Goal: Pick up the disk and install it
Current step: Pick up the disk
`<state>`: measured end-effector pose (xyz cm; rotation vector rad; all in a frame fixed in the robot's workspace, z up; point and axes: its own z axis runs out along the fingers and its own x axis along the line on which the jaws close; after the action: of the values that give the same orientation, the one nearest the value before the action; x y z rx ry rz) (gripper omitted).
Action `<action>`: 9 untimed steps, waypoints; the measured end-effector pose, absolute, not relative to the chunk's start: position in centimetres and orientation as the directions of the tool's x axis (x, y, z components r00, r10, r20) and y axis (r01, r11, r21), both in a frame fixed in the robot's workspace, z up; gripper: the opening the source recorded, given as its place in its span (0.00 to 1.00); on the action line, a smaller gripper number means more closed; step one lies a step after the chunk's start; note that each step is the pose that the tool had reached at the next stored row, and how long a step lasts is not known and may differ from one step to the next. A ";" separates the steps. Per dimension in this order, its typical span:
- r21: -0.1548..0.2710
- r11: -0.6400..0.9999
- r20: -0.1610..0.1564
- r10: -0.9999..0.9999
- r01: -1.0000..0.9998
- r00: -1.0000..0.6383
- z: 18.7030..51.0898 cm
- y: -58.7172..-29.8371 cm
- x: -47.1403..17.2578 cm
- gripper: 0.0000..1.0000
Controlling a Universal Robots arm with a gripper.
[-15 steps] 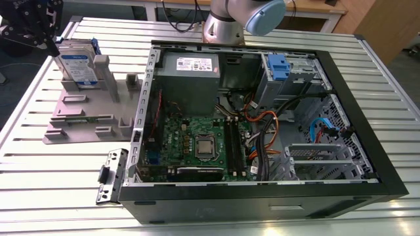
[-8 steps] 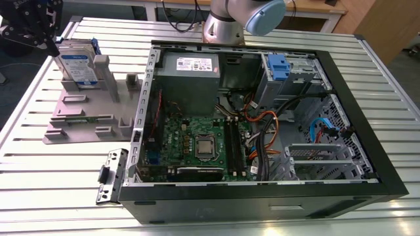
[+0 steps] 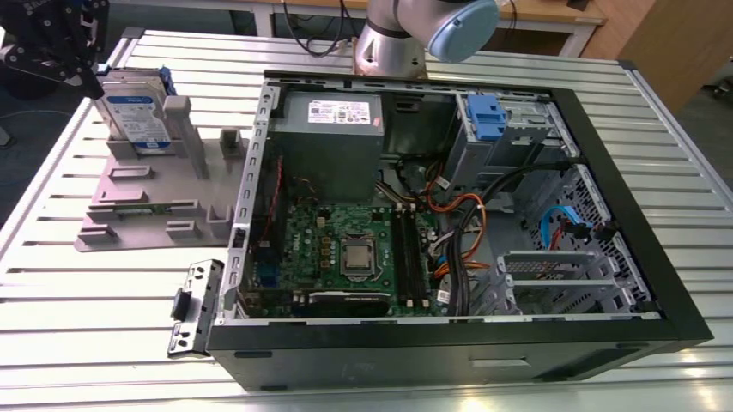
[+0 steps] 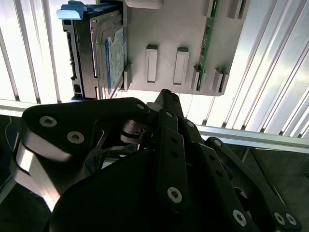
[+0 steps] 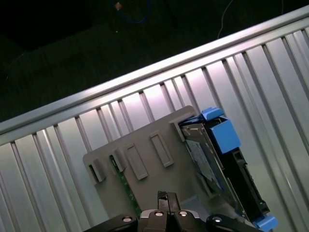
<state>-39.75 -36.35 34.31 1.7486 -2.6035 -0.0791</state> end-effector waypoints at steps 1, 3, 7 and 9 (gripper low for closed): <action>0.044 0.376 -0.025 -0.926 -0.926 -0.377 34.3 -36.4 -39.8 0.10; 0.044 0.372 -0.024 -0.927 -0.927 -0.374 34.3 -36.4 -39.8 0.10; 0.044 0.365 -0.024 -0.930 -0.930 -0.367 34.3 -36.4 -39.8 0.10; 0.044 0.362 -0.024 -0.931 -0.931 -0.363 34.3 -36.4 -39.8 0.10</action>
<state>-39.75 -36.35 34.31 1.7699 -2.5885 -0.0790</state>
